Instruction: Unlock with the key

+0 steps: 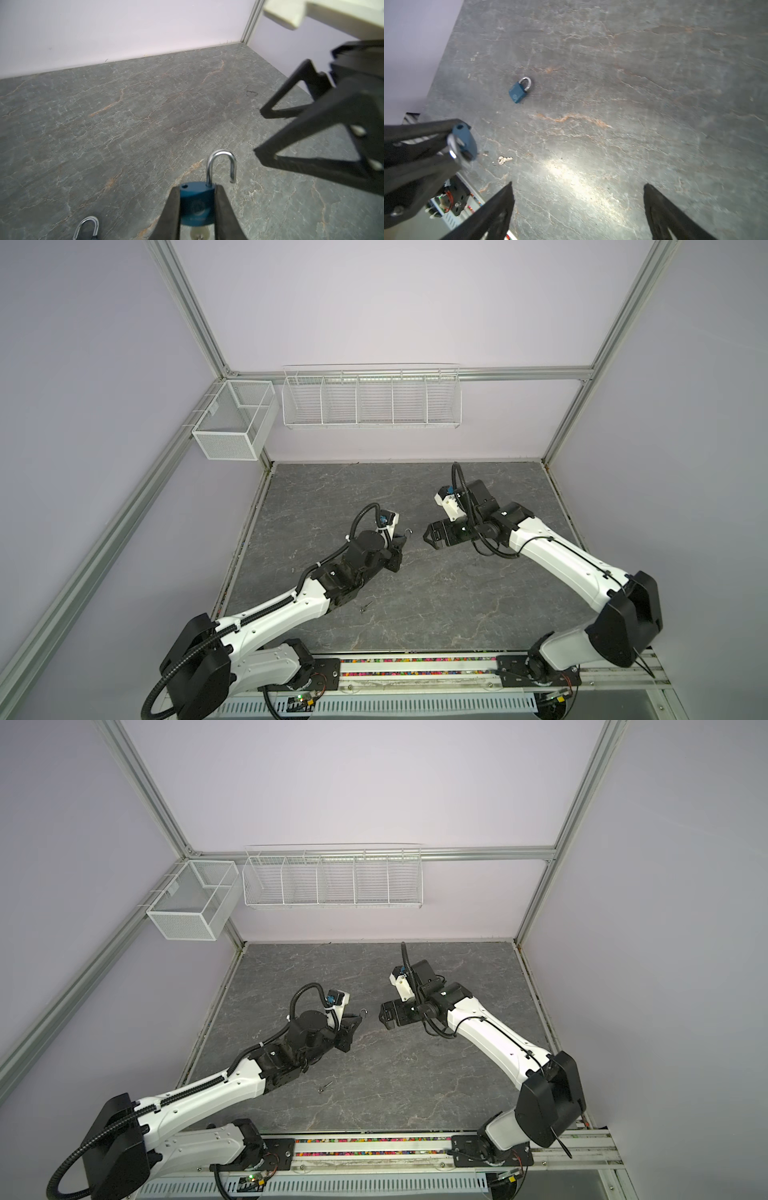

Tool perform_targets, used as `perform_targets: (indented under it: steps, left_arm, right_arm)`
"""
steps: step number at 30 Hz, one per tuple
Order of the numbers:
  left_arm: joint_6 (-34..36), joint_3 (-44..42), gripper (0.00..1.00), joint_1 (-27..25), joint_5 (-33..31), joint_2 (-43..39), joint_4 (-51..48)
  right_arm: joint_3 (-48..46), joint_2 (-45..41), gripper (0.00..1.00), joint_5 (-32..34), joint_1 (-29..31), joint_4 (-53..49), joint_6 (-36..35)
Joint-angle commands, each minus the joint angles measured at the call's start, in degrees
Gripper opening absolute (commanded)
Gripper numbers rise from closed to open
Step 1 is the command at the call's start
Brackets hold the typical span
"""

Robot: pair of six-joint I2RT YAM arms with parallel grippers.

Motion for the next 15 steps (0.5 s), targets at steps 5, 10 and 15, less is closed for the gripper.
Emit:
perform_targets:
  steps: [5,10,15]
  left_arm:
    - [-11.65,11.05,0.0,0.72,-10.37,12.23,-13.99]
    - [-16.77,19.17,0.0,2.3,-9.96,22.1,-20.65]
    - [-20.73,21.94,0.0,5.01,-5.57,28.85,-19.44]
  right_arm:
    - [-9.46,-7.79,0.98,4.91,-0.5,5.81,7.07]
    - [-13.81,-10.12,0.98,5.44,-0.49,7.56,9.21]
    - [-15.5,-12.31,0.99,6.65,-0.58,7.91,10.09]
